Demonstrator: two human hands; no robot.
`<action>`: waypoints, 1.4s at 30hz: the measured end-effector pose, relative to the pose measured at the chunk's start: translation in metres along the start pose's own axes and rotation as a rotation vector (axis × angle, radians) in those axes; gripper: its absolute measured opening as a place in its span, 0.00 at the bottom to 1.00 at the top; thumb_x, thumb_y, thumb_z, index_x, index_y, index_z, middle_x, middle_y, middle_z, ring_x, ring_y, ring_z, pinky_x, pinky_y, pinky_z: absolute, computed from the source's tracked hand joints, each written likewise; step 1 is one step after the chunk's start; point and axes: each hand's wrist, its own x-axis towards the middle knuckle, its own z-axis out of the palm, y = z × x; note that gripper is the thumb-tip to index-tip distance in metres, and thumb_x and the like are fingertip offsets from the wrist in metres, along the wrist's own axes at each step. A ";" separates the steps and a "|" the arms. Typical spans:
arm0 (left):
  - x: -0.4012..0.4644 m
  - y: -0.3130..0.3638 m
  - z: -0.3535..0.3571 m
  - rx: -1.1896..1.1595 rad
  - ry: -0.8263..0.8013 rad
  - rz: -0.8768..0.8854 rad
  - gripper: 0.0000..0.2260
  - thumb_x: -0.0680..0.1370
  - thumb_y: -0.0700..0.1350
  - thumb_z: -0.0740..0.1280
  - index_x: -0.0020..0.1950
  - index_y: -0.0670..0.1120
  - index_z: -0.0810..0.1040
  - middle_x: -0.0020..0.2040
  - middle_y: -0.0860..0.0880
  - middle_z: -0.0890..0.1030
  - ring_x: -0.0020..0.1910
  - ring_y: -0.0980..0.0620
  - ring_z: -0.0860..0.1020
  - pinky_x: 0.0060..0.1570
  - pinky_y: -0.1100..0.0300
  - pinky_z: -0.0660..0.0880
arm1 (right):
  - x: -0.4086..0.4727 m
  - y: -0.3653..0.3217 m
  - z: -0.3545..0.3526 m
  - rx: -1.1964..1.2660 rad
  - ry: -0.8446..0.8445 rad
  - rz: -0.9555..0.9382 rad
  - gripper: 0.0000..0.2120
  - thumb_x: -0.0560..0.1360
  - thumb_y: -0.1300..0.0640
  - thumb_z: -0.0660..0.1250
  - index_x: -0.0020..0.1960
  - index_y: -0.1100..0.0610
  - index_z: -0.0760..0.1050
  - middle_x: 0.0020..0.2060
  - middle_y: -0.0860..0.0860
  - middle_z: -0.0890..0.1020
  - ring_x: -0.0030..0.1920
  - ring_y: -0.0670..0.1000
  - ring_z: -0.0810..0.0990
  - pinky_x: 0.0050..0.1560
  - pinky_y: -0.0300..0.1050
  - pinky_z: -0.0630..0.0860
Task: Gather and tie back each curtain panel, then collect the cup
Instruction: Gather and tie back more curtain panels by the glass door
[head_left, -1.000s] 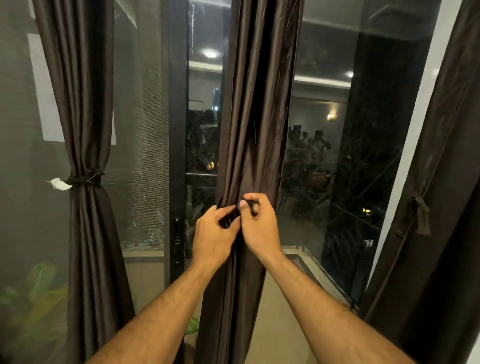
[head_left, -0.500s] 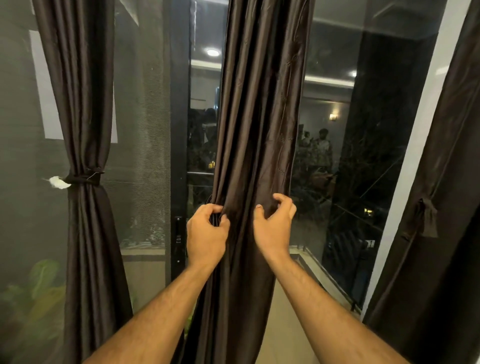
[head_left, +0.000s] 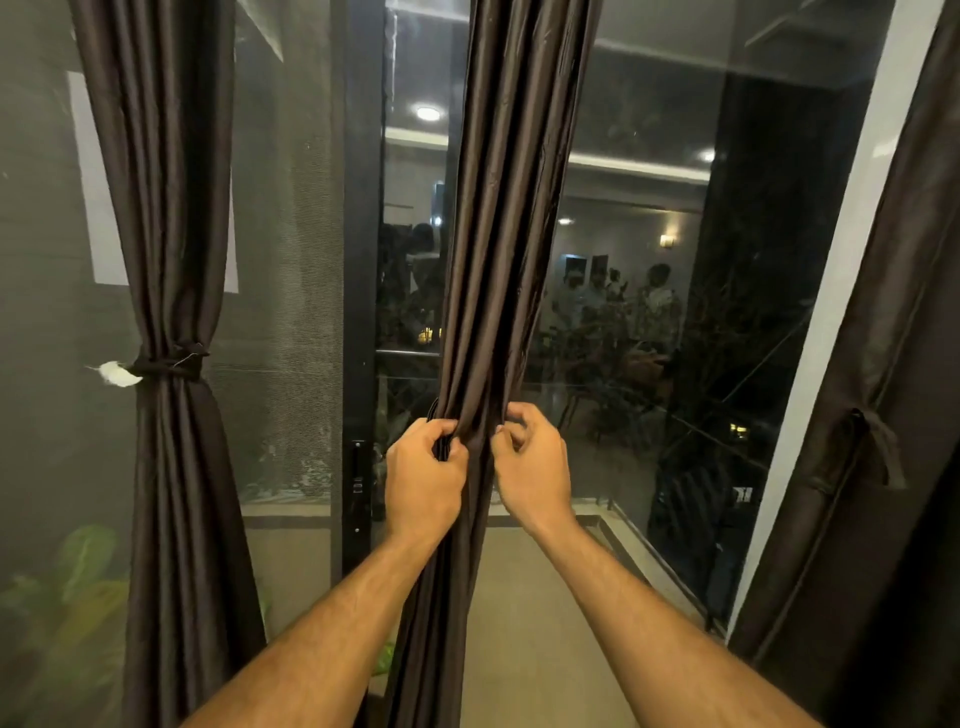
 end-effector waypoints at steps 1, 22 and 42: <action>0.000 0.000 0.000 0.005 -0.002 0.007 0.10 0.80 0.39 0.70 0.61 0.44 0.84 0.54 0.56 0.82 0.51 0.60 0.79 0.45 0.82 0.69 | -0.003 0.000 0.000 0.033 -0.001 -0.010 0.10 0.80 0.64 0.65 0.57 0.54 0.80 0.41 0.47 0.87 0.41 0.47 0.85 0.44 0.48 0.81; 0.008 -0.004 -0.031 -0.551 -0.186 -0.260 0.13 0.80 0.43 0.71 0.62 0.53 0.74 0.43 0.47 0.88 0.41 0.49 0.87 0.38 0.59 0.83 | -0.005 -0.016 0.005 0.034 0.050 -0.121 0.15 0.82 0.61 0.65 0.58 0.46 0.62 0.39 0.50 0.81 0.34 0.48 0.81 0.34 0.45 0.76; 0.021 -0.001 -0.043 -0.535 -0.397 -0.307 0.07 0.79 0.45 0.73 0.49 0.42 0.88 0.42 0.44 0.87 0.42 0.51 0.86 0.42 0.59 0.81 | -0.001 -0.013 0.002 -0.205 -0.197 -0.256 0.06 0.79 0.58 0.71 0.53 0.57 0.87 0.40 0.42 0.77 0.42 0.44 0.80 0.44 0.38 0.77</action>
